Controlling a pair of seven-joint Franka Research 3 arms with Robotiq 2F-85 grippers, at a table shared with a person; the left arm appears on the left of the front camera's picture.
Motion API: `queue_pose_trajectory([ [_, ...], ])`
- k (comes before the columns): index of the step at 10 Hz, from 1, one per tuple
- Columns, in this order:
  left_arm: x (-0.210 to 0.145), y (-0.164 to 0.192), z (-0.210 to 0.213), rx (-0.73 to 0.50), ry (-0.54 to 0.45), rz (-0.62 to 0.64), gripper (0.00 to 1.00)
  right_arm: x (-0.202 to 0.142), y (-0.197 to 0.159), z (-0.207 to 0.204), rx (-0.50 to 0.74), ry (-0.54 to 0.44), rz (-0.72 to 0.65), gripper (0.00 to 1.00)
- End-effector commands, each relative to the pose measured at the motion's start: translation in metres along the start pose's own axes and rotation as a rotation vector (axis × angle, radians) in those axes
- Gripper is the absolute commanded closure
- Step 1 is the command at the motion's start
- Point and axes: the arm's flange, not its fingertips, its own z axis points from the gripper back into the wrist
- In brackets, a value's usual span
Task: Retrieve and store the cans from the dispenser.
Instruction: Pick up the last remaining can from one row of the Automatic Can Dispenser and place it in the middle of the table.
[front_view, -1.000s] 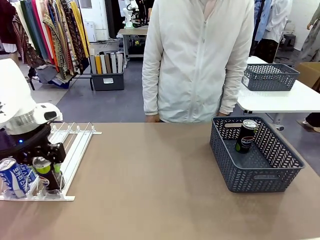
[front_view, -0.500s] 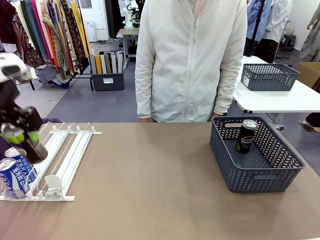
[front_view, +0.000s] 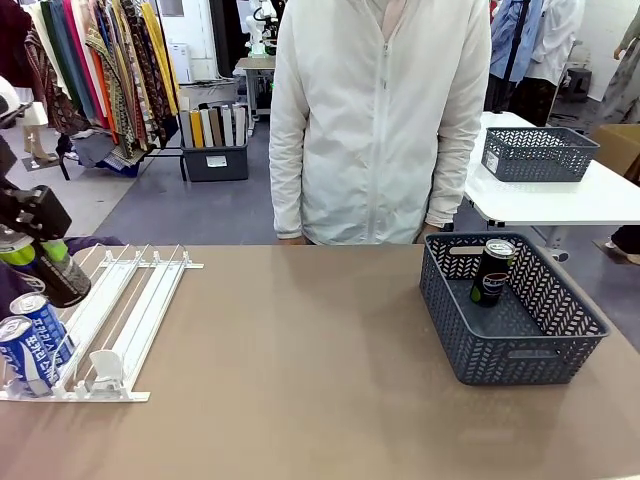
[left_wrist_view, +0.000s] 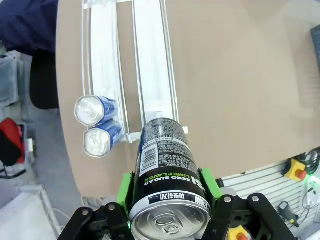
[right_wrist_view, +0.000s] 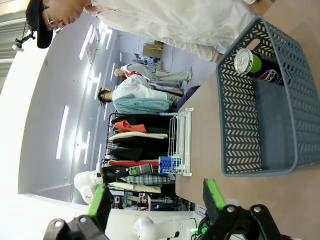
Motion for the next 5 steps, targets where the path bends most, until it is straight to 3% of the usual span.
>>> queue_pose_trajectory([
  [1,0.0,-0.001,0.003,0.013,-0.002,-0.003,1.0,-0.002,0.002,0.002,0.002,0.006,0.004,0.0],
  [2,0.0,0.0,0.0,0.0,0.0,0.0,1.0,-0.002,0.002,0.002,0.002,0.006,0.004,0.0],
  [4,0.014,-0.074,-0.018,-0.103,-0.026,-0.087,1.0,-0.002,0.002,0.002,0.002,0.006,0.004,0.0],
  [5,0.03,-0.125,-0.029,-0.162,-0.013,-0.195,1.0,-0.002,0.002,0.002,0.002,0.006,0.004,0.0],
])
